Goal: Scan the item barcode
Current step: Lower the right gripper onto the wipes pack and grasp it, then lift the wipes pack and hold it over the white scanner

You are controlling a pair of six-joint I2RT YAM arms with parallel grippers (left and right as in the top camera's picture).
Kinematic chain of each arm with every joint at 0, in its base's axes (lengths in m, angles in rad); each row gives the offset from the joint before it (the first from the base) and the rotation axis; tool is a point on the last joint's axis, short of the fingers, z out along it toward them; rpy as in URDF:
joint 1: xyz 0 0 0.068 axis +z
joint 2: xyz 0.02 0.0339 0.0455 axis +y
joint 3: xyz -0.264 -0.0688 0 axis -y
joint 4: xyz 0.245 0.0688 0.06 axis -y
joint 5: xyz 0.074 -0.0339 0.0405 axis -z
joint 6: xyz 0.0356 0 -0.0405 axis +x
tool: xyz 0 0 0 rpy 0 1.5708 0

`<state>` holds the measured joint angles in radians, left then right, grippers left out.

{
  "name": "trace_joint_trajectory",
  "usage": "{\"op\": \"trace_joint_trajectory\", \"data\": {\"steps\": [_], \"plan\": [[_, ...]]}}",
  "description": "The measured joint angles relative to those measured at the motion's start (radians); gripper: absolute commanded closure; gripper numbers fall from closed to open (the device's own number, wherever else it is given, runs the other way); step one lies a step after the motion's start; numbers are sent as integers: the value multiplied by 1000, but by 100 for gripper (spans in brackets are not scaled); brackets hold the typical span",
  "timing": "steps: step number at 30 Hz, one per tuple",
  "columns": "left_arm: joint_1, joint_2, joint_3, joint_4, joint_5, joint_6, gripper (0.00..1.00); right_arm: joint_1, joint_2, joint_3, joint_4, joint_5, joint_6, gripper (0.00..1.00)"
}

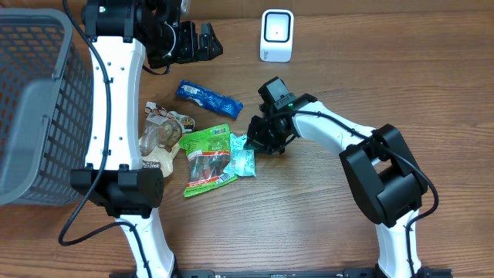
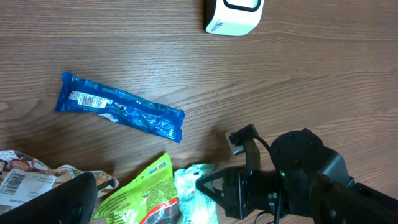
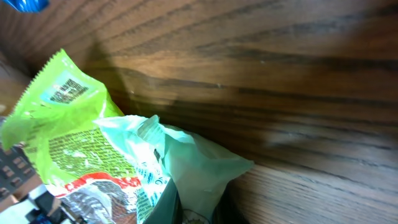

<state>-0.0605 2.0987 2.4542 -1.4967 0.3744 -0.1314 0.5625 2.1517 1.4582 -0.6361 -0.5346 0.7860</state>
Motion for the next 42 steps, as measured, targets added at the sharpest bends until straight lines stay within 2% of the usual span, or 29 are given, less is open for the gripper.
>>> {"op": "trace_joint_trajectory", "data": {"steps": [5,10,16,20,30,42], "plan": [[0,0,0,0,0,0,0,-29,0,0,7,-17,-7,96],[0,0,0,0,0,0,0,-159,-43,0,15,-93,-93,96],[0,0,0,0,0,0,0,-361,-254,-1,120,-277,-170,96],[0,0,0,0,0,0,0,-441,-390,0,154,-360,-172,96],[0,0,0,0,0,0,0,-464,-443,0,303,-365,-51,96],[0,0,0,0,0,0,0,-460,-443,0,311,-197,-2,96]]}}
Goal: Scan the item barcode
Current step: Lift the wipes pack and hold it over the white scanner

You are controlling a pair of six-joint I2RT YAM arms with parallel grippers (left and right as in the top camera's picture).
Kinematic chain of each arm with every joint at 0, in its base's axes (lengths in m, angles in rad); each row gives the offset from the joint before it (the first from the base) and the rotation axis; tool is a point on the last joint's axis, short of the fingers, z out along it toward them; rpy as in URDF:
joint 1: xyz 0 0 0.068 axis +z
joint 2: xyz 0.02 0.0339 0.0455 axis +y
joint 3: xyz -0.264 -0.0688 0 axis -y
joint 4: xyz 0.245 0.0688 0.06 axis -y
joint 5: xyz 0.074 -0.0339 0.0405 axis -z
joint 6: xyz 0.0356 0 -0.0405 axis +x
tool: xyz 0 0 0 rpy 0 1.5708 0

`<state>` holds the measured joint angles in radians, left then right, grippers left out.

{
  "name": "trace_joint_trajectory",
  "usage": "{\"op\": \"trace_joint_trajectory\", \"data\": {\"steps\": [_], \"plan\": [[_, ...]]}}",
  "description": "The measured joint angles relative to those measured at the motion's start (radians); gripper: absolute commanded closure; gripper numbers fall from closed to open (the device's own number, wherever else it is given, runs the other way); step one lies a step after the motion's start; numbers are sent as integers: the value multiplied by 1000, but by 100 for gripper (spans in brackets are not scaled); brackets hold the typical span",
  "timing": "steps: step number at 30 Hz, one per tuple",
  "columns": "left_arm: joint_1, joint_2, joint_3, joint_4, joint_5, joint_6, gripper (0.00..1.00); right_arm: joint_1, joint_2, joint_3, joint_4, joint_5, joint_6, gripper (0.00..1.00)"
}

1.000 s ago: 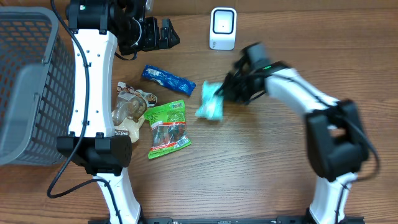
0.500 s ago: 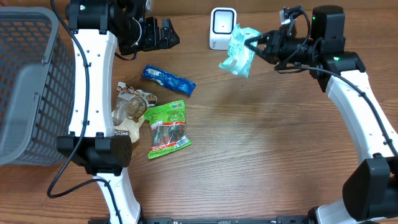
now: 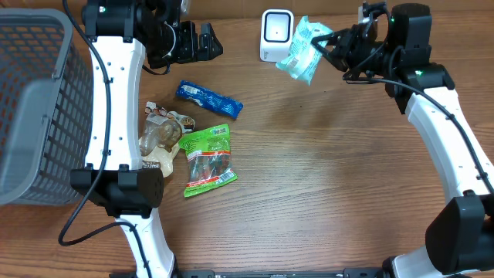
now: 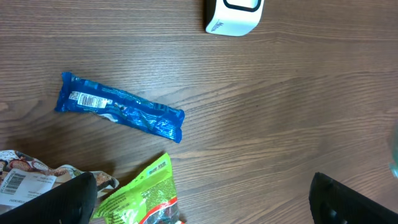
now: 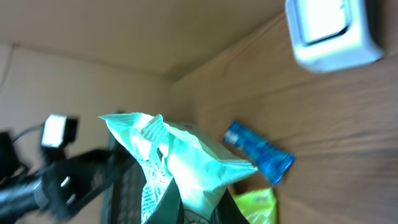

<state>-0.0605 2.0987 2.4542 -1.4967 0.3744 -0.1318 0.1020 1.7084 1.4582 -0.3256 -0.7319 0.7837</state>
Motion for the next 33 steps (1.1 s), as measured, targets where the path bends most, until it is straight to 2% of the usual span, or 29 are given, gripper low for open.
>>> {"op": "trace_joint_trajectory", "data": {"steps": [4,8,13,16,20,23,27,33], "plan": [[0,0,0,0,0,0,0,38,0,0,13,222,-52,96],[0,0,0,0,0,0,0,133,0,0,96,494,-205,96],[0,0,0,1,0,0,0,274,26,0,293,792,-488,96],[0,0,0,0,0,0,0,344,79,1,447,941,-712,96],[0,0,0,1,0,0,0,377,180,1,643,1057,-991,96],[0,0,0,0,0,0,0,376,269,1,801,1130,-1130,96],[0,0,0,0,0,0,0,368,367,1,974,1186,-1226,96],[0,0,0,0,0,0,0,355,438,1,1030,1192,-1317,96]]}}
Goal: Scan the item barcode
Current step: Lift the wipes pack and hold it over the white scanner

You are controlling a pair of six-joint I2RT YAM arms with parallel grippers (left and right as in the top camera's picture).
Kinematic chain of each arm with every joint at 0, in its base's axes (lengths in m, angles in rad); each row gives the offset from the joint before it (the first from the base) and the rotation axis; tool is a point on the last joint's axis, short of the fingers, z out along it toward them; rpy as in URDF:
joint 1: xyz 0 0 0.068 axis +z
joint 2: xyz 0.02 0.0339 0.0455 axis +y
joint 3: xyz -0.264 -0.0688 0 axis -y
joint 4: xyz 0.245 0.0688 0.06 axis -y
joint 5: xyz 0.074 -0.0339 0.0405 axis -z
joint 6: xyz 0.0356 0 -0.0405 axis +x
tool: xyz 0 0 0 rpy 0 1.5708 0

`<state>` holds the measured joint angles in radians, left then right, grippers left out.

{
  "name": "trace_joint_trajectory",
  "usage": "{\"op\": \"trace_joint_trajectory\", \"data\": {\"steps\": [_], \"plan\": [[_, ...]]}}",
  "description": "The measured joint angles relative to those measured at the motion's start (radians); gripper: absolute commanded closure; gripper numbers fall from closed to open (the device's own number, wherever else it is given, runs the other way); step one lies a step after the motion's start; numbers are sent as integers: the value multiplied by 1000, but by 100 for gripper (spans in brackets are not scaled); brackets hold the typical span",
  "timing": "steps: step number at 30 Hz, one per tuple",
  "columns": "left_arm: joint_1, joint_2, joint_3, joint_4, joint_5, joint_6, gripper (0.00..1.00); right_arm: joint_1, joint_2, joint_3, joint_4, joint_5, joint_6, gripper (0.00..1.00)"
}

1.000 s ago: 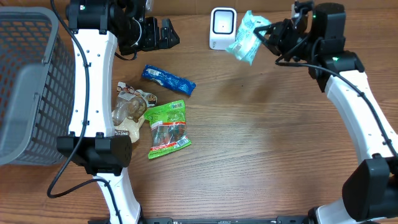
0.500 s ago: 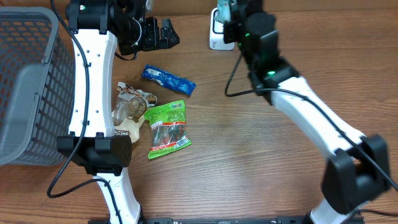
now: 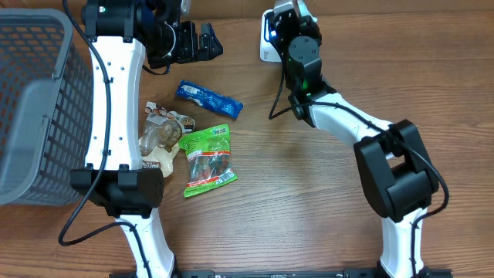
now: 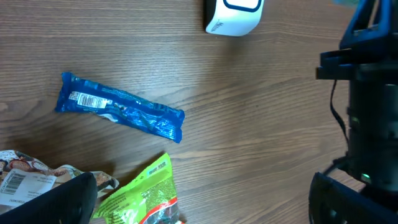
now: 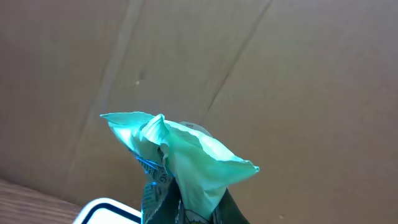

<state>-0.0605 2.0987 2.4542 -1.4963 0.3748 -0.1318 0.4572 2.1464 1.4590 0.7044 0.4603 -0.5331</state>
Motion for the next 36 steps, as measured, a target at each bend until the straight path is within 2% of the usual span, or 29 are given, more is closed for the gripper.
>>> {"op": "trace_joint_trajectory", "data": {"steps": [6,14,24,30,36], "plan": [[0,0,0,0,0,0,0,-19,32,0,24,-84,-30,96],[0,0,0,0,0,0,0,-50,127,0,206,-173,-43,96],[0,0,0,0,0,0,0,-69,206,6,206,-237,-43,96],[0,0,0,0,0,0,0,-62,206,27,249,-224,-44,96],[0,0,0,0,0,0,0,-14,206,27,258,-103,-32,96]]}}
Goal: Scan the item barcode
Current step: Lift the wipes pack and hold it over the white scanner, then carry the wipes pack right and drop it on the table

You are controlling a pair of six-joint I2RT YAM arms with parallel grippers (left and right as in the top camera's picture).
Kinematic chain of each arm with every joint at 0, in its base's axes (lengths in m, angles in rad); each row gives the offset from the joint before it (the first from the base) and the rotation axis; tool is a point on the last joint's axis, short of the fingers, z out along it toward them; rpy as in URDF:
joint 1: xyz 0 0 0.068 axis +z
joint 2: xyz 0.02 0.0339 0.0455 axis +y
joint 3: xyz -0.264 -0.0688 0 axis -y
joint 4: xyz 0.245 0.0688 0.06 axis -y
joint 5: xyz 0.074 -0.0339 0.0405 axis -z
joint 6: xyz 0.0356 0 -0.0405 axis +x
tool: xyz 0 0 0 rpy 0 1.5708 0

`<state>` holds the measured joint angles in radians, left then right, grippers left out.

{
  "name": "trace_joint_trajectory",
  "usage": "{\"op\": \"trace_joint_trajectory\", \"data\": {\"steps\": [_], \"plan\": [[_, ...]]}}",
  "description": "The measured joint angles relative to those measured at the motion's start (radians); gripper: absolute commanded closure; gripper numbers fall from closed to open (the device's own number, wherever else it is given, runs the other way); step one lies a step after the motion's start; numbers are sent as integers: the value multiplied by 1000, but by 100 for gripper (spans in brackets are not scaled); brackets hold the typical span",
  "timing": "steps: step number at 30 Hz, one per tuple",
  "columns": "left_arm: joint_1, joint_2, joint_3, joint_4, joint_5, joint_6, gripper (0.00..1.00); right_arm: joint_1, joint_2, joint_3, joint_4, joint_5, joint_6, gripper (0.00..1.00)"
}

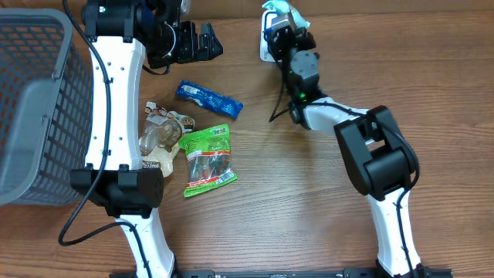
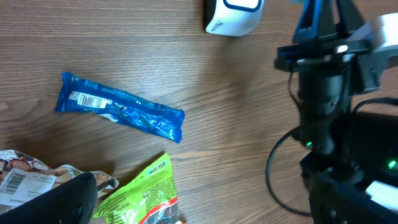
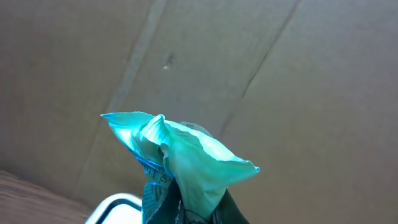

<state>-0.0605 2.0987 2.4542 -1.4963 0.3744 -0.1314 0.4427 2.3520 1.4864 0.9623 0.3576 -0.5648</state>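
My right gripper (image 3: 199, 210) is shut on a mint-green packet (image 3: 180, 158), holding it by its lower end. In the overhead view the packet (image 1: 282, 11) sits at the table's far edge, right over the white scanner (image 1: 265, 46), which the right arm mostly hides. A corner of the scanner (image 3: 112, 208) shows below the packet in the right wrist view, and it is plain in the left wrist view (image 2: 235, 14). My left gripper (image 1: 202, 42) hangs open at the far left, well away from the scanner; its dark fingers (image 2: 62, 199) frame bare wood.
A blue bar (image 1: 208, 99) lies left of centre, with a green packet (image 1: 208, 161) and a brownish clear packet (image 1: 160, 133) nearer the front. A grey mesh basket (image 1: 35, 108) fills the left side. Cardboard stands behind the table's far edge.
The right wrist has shifted slightly at the scanner, and the mint packet now shows at the far edge in the overhead view. The left arm and the table items have not moved.
My right gripper was first down on the mint packet beside the green one. Then it held the packet in the air to the right of the scanner. Then it was at the scanner with the packet, and it is still there now.
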Motion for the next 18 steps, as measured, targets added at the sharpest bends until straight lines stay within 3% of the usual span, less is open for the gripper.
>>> {"op": "trace_joint_trajectory", "data": {"steps": [4,9,18], "plan": [[0,0,0,0,0,0,0,53,-15,0,-119,52,11,96],[0,0,0,0,0,0,1,101,-121,-6,-397,79,109,96],[0,0,0,0,0,0,0,59,-530,-5,-1043,-14,516,96]]}}
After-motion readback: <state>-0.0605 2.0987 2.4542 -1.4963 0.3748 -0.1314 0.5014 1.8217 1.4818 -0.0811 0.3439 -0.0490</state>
